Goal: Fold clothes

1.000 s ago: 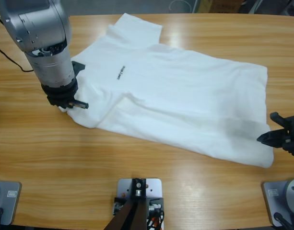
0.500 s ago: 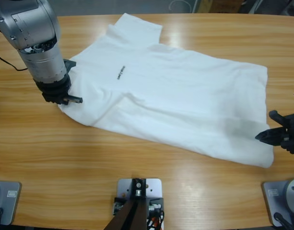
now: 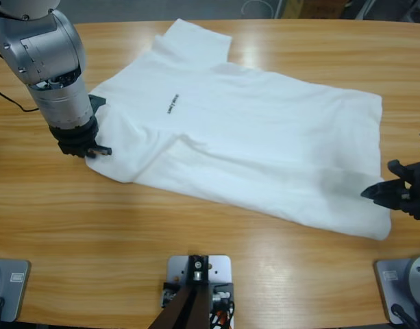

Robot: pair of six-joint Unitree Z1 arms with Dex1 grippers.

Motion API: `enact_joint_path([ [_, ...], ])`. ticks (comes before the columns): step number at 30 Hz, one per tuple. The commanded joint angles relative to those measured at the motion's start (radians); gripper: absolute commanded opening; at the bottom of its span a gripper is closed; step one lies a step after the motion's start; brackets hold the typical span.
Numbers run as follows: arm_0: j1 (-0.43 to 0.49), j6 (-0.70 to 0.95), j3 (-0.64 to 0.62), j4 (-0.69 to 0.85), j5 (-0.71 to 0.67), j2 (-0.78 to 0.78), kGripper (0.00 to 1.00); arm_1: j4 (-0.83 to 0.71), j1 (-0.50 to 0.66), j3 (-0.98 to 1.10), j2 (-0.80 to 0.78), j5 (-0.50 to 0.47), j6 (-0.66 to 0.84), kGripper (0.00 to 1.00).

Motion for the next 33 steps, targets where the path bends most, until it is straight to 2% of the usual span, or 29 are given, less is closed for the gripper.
enact_joint_path([
  [1,0.027,-0.006,0.044,-0.019,-0.002,-0.041,0.996,-0.011,-0.002,0.022,-0.029,0.024,-0.018,0.78],
  [5,0.05,0.003,0.056,-0.019,0.009,-0.104,0.996,-0.01,-0.002,0.022,-0.042,0.028,-0.018,0.78],
  [10,0.129,0.017,0.119,-0.041,0.016,-0.16,0.996,-0.006,0.0,0.022,-0.061,0.033,-0.017,0.775],
  [13,0.127,0.05,0.133,-0.073,0.008,-0.197,0.996,-0.004,0.0,0.022,-0.074,0.034,-0.014,0.775],
  [20,0.115,0.05,0.187,-0.205,-0.123,-0.203,0.996,0.008,0.015,0.02,-0.094,0.037,-0.001,0.775],
  [24,0.169,0.0,0.28,-0.312,-0.185,-0.224,0.991,0.022,0.015,0.019,-0.107,0.037,0.0,0.775],
  [33,0.275,-0.008,0.388,-0.416,-0.222,-0.237,0.987,0.024,0.015,0.014,-0.102,0.044,0.002,0.775],
])
